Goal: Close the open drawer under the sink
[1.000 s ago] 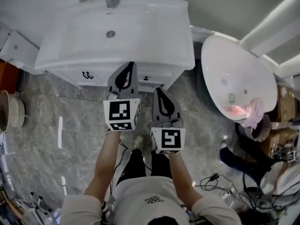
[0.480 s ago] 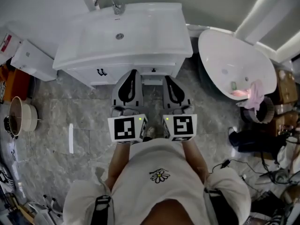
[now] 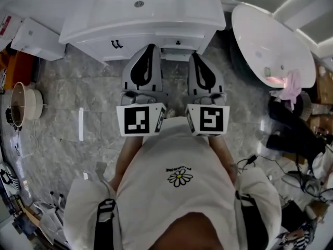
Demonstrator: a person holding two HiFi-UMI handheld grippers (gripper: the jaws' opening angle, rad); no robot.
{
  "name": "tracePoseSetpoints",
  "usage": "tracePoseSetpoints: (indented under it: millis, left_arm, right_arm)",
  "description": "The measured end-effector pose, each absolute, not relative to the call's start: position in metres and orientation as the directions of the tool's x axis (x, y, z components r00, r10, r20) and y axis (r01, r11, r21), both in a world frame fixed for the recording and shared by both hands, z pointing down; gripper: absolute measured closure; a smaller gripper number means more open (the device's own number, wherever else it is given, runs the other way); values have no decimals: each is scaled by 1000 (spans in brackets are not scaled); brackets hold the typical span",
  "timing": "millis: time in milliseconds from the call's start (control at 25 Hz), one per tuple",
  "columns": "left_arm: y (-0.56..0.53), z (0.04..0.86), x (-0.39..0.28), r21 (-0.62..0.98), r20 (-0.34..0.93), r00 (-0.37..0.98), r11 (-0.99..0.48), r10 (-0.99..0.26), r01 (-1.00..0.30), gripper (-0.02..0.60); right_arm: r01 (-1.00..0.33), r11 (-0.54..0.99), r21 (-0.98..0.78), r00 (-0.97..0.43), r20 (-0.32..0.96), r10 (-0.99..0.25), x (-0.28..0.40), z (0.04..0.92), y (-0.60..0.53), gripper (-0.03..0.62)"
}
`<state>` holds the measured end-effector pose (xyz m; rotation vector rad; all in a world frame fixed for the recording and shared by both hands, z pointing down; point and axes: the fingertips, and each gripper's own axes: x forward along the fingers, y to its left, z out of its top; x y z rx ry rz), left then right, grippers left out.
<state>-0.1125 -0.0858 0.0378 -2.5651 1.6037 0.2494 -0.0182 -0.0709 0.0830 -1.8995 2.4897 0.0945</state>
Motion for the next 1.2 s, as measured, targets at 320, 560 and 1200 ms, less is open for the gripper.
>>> tracePoseSetpoints:
  millis: [320, 560, 1200]
  left_arm:
    - [-88, 44, -116, 11, -176, 408, -416, -896, -909, 561]
    - [-89, 45, -114, 6, -172, 410, -417, -896, -909, 561]
    - [-88, 53, -92, -8, -157, 426, -430, -891, -903, 561]
  right_arm:
    - [-972, 234, 32, -235, -17, -972, -8, 89, -73, 565]
    - [-967, 250, 45, -250, 19, -968, -13, 96, -71, 565]
    - [-974, 226, 20, -225, 31, -974, 10, 107, -68, 565]
